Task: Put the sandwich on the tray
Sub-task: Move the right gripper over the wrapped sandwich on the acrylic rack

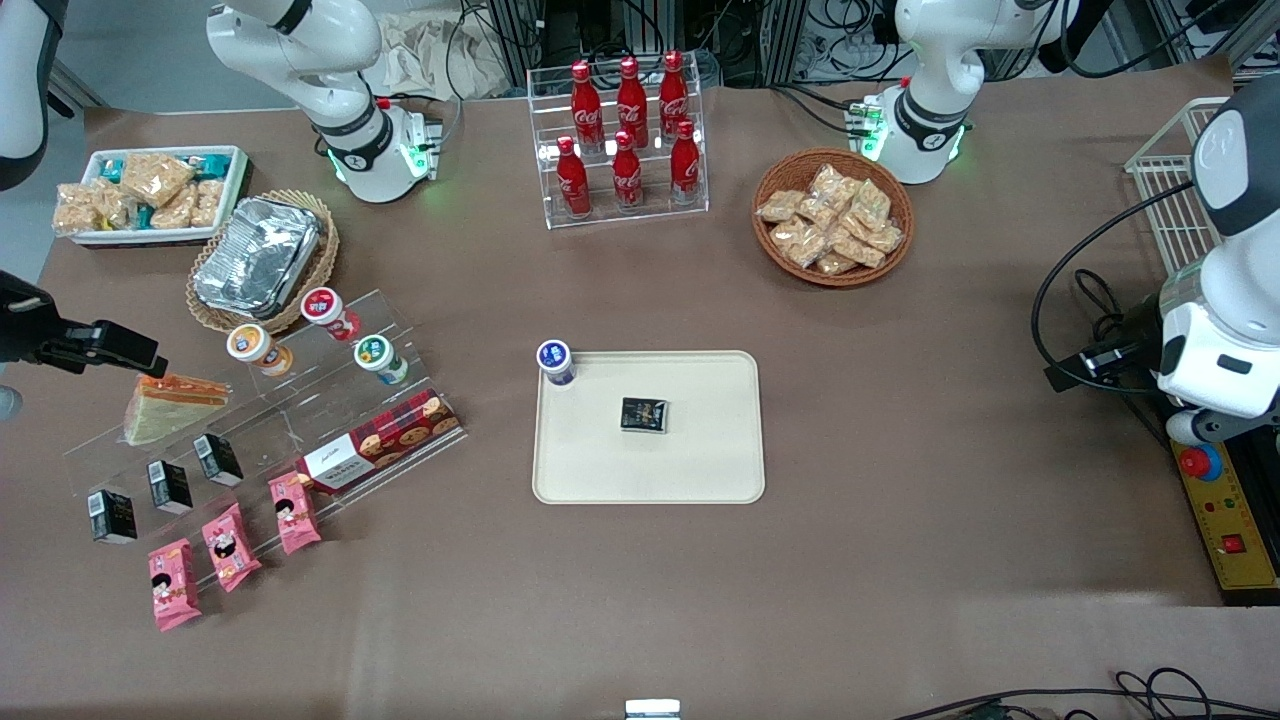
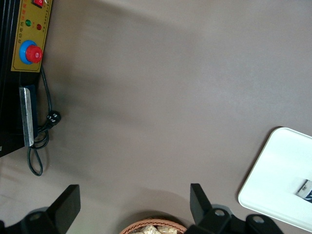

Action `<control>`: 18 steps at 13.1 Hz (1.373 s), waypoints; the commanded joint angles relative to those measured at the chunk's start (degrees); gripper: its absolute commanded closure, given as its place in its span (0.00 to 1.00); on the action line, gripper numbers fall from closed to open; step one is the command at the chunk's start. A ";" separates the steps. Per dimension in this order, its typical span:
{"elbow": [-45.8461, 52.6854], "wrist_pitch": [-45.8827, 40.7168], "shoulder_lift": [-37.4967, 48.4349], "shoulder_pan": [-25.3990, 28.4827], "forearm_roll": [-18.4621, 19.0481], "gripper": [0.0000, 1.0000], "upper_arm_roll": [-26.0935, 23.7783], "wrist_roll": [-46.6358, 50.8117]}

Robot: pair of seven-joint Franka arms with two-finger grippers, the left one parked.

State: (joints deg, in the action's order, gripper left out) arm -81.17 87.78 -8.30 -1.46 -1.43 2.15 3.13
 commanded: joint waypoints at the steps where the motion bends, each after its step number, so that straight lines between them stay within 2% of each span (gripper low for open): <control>1: 0.49 -1.21 0.38 -0.12 0.38 0.03 -0.04 -0.84; 8: -0.12 -1.39 1.69 -0.21 -0.06 0.03 0.14 -0.58; 15: -0.39 -2.35 1.53 -1.09 -0.06 0.03 3.74 3.72; 18: -0.48 -1.04 0.30 -1.18 0.20 0.03 5.84 14.16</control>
State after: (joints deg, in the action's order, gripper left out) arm -81.31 86.15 -7.55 -2.38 -1.43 6.95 12.07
